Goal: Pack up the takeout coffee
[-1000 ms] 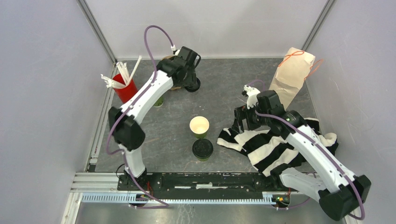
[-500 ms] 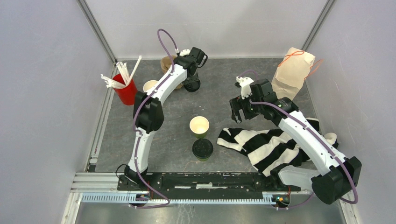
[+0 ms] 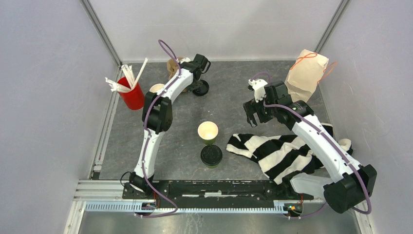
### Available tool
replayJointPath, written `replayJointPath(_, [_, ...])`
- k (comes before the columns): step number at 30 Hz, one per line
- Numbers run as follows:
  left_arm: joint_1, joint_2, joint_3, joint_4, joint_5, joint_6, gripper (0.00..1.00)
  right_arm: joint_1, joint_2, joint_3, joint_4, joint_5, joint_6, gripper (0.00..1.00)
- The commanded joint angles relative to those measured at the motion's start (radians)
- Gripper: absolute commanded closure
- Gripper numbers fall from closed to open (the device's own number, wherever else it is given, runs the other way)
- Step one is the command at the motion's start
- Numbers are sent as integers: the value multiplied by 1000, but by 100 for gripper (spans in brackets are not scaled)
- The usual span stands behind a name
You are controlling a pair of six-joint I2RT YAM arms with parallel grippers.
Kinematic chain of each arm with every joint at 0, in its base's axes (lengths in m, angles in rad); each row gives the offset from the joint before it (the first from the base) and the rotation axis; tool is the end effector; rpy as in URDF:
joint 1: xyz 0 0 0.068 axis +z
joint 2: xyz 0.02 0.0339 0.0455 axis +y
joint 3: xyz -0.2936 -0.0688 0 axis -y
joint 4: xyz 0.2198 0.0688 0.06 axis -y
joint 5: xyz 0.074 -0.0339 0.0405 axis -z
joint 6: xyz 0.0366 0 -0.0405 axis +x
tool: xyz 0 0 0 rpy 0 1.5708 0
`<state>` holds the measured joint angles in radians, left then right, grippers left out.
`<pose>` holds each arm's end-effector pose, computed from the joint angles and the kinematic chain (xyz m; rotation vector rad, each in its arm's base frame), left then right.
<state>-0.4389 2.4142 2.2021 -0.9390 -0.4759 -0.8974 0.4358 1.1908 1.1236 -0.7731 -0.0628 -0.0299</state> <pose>0.4690 -0.2016 0.2238 -0.6997 2.4254 0.1473 0.1878 0.0900 0.3489 -0.5880 2.3533 0.2616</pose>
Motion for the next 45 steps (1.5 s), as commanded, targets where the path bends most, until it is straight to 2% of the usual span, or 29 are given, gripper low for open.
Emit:
replayJointPath(1, [6,8,29,29,-4,-51,65,-11,0,1,14,-5,-22,10])
replayJointPath(12, [6,16,25,57,2,-34,74,-20,0,-8,18,-22,-22,10])
replayJointPath(15, [5,17,26,61,3,-28,80,-22,0,-10,17,-27,-22,10])
replayJointPath(23, [6,16,19,59,2,-17,84,-25,0,-15,20,-37,-24,10])
replayJointPath(33, [6,-10,25,59,8,1,98,-26,-3,-15,21,-38,-23,10])
replayJointPath(45, [5,-81,29,57,37,18,98,-28,-11,-17,22,-52,-17,10])
